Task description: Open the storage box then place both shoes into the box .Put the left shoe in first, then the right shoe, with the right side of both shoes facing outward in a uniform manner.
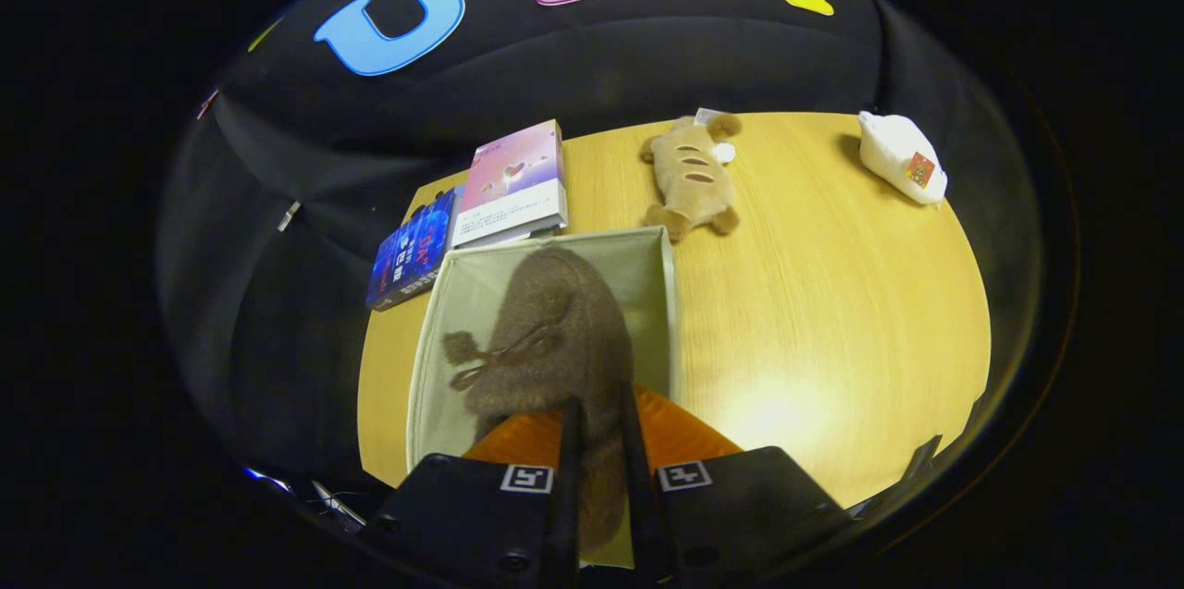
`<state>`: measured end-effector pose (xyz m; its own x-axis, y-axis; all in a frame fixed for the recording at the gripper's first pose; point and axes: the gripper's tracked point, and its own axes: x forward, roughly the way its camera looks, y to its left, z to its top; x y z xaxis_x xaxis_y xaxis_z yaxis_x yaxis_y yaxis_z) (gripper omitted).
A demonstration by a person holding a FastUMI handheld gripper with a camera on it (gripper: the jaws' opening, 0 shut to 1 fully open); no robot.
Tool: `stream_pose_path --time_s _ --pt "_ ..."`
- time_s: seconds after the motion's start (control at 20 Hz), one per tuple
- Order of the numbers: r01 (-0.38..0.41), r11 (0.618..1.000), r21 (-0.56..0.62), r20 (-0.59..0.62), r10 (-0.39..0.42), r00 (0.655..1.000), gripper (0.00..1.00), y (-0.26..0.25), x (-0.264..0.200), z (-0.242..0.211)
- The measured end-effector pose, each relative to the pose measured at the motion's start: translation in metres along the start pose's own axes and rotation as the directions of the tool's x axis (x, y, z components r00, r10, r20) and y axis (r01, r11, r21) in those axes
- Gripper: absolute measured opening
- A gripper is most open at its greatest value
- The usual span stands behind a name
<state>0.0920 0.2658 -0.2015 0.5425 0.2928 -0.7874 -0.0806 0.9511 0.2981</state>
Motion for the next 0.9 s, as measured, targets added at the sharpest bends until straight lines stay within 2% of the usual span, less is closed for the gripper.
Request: stream_pose_path --time_s 0.05,0.15,0.2,0.35,0.65,0.9 --pt "-0.015 1.000 -0.008 0.016 0.015 1.000 0.38 0.002 -0.006 0.001" --pt "-0.017 0.999 -0.040 0.050 0.019 0.999 0.85 0.000 -0.019 0.004" --pt "-0.018 0.998 -0.054 0.068 0.021 0.997 0.92 -0.001 -0.024 0.005" --pt "-0.001 0.997 -0.078 0.119 0.010 0.993 0.99 -0.017 -0.046 0.012" --pt "0.027 0.998 -0.065 0.230 -0.011 0.973 0.99 -0.058 -0.097 0.030" --pt "0.072 0.989 -0.133 0.397 -0.014 0.918 0.99 -0.099 -0.158 0.076"
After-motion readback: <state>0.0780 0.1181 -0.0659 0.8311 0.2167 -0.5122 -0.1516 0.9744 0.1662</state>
